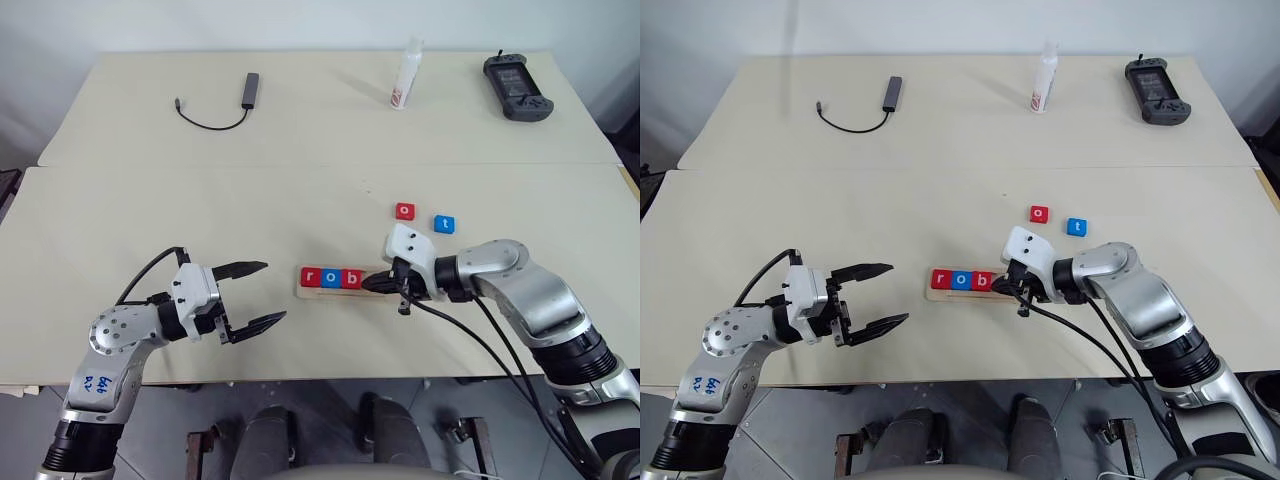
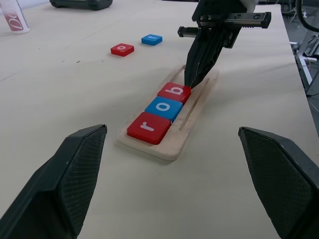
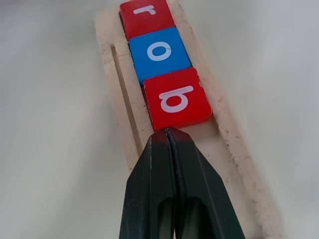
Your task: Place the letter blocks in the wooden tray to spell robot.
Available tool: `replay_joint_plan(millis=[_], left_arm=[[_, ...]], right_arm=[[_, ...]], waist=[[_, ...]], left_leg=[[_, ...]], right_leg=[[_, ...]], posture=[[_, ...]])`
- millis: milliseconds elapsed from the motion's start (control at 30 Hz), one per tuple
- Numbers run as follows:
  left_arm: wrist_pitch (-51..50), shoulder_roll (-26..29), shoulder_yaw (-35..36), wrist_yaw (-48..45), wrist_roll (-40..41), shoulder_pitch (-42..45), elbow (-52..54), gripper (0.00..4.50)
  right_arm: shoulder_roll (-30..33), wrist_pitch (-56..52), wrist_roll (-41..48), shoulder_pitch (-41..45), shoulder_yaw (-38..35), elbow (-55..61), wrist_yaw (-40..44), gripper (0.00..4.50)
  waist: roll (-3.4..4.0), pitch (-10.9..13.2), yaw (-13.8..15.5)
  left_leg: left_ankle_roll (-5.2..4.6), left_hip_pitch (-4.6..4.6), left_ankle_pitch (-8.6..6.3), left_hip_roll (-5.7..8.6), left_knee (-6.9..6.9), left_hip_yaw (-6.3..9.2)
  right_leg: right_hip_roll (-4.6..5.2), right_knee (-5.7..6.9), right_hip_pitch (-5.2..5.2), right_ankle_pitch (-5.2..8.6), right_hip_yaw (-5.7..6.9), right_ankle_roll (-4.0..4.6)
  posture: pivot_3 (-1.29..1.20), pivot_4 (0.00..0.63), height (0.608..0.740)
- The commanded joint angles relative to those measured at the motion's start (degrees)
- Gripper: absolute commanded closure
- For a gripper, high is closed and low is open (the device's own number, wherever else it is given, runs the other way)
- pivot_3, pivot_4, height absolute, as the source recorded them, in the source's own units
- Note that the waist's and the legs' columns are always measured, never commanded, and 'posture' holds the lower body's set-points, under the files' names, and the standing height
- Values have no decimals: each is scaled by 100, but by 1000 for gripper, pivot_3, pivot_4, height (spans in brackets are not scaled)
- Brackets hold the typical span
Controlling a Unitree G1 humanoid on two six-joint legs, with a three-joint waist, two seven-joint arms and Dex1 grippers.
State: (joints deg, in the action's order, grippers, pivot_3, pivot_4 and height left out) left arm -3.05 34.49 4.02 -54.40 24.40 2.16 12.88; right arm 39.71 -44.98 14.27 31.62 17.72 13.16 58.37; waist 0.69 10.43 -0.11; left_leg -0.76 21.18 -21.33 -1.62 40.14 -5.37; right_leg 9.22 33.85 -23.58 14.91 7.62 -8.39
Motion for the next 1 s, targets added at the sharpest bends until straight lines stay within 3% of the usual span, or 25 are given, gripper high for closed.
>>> replay_joint_plan(millis=[33,133,200,333,433,500,600,833,1000], left_arm=[[21,9,60,25,16,17,134,0],[29,16,80,19,24,-5,123,0],[40,23,81,1,25,-4,95,0],[55,27,83,-48,33,73,-40,0],[99,39,135,-123,41,174,-302,0],[156,46,147,-190,23,277,-524,0],[243,67,137,-316,-10,453,-810,0],[332,86,118,-493,-29,632,-1028,0],[352,65,83,-553,-40,746,-1113,0]], right_arm=[[172,158,-11,-25,-199,47,11,4465],[403,629,-25,-312,-742,-55,-102,4465],[480,1170,102,-729,-1260,-62,-100,4102],[224,1951,612,-1763,-2607,-97,-251,2900],[-145,3633,862,-2570,-3766,-656,-81,1747],[-269,4078,1117,-2960,-4385,-920,-27,1046],[-154,4363,1132,-3493,-4713,-1143,131,45],[-256,4840,1104,-3869,-4939,-1581,-132,45],[-124,4131,1083,-3546,-4497,-1247,-533,45]], waist=[[0,0,-2],[-1,0,26],[-2,0,36],[-3,-2,69],[-7,-3,83],[-6,-3,95],[-6,-3,128],[-6,-4,44],[-5,-4,-9]], left_leg=[[0,0,0,0,0,0],[0,1,0,1,0,0],[-1,2,-1,3,0,0],[-1,1,-1,3,-8,-2],[-1,-5,-1,3,-7,-8],[-1,-11,0,2,-7,-8],[-2,-13,-1,2,-6,-9],[-1,-22,0,0,-7,-16],[-1,-23,0,-2,-6,-16]], right_leg=[[0,0,0,0,0,0],[0,-1,0,0,0,0],[1,-3,1,0,0,0],[0,-6,1,0,3,0],[0,-5,2,0,-3,-1],[-2,-5,11,0,-2,-1],[-2,-5,11,0,-4,-1],[-3,1,11,0,-14,-1],[-3,3,11,0,-14,-1]], posture=[[0,150,740],[0,150,740],[0,150,740],[0,150,740],[0,150,740],[0,150,740],[0,150,740],[0,150,740],[0,150,740]])
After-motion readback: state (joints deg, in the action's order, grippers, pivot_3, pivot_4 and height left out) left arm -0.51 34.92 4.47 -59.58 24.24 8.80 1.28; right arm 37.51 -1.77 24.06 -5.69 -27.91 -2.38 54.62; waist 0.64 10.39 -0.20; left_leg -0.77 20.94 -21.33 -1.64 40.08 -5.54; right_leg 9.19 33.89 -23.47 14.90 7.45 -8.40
